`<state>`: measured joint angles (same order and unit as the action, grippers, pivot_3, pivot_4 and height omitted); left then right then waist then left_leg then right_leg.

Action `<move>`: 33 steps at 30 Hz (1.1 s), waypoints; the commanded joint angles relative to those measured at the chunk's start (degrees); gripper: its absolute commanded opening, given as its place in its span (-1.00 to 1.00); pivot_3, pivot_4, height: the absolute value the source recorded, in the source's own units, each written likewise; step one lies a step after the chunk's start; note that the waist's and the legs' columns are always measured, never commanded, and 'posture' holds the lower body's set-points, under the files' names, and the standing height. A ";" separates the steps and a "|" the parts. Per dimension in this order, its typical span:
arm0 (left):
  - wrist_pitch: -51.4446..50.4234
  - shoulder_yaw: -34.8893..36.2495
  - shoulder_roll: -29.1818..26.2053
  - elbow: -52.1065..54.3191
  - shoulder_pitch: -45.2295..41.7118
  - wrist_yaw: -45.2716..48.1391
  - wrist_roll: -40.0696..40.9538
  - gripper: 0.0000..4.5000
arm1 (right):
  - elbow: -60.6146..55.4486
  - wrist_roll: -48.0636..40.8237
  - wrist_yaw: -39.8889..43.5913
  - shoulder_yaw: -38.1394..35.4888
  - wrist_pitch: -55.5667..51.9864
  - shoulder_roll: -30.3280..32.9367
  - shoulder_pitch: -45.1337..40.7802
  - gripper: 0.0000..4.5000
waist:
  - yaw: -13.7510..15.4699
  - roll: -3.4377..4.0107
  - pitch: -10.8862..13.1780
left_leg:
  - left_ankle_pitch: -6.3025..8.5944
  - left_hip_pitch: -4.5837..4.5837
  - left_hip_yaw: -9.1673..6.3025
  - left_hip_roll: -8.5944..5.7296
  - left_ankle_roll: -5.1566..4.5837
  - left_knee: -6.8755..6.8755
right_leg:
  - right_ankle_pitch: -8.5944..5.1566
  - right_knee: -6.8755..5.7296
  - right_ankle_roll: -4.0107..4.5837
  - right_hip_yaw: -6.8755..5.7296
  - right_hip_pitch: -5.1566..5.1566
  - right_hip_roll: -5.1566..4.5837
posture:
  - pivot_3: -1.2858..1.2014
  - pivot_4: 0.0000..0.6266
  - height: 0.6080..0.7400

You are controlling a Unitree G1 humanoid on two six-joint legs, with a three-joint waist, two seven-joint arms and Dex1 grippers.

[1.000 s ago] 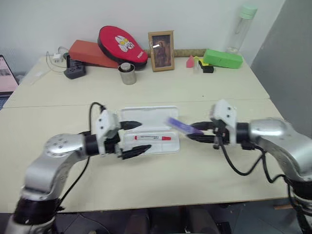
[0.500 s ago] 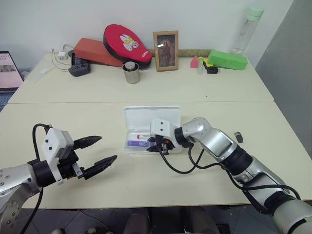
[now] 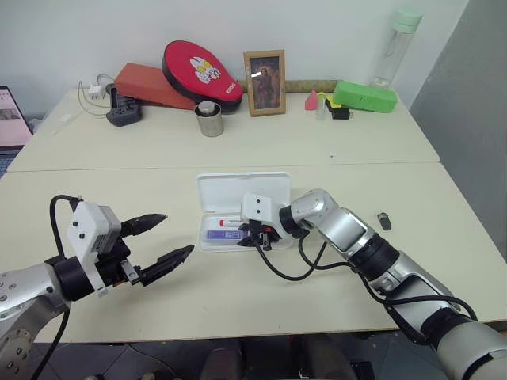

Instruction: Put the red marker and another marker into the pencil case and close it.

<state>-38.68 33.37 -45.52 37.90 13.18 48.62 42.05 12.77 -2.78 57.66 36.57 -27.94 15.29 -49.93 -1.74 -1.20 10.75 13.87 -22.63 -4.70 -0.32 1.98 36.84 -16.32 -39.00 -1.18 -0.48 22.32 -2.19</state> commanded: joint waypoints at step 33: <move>12.45 -42.31 16.89 -25.09 -43.53 9.17 -10.08 1.00 | -42.32 -5.22 -27.75 -48.47 -48.30 16.11 24.65 1.00 | 0.36 0.04 -0.01 | 0.04 -0.12 0.26 -0.08 0.05 0.05 | -0.01 -0.02 -0.01 -0.05 -0.01 0.13 | 0.03 -0.52 1.00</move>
<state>-28.37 -6.89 -29.88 13.56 -28.78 55.78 32.92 -28.07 -10.05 34.51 -7.65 -72.29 31.72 -25.76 -1.38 -1.15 10.74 13.90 -22.76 -4.46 -0.40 2.02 36.90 -16.32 -39.01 -1.19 -0.54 22.30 -2.07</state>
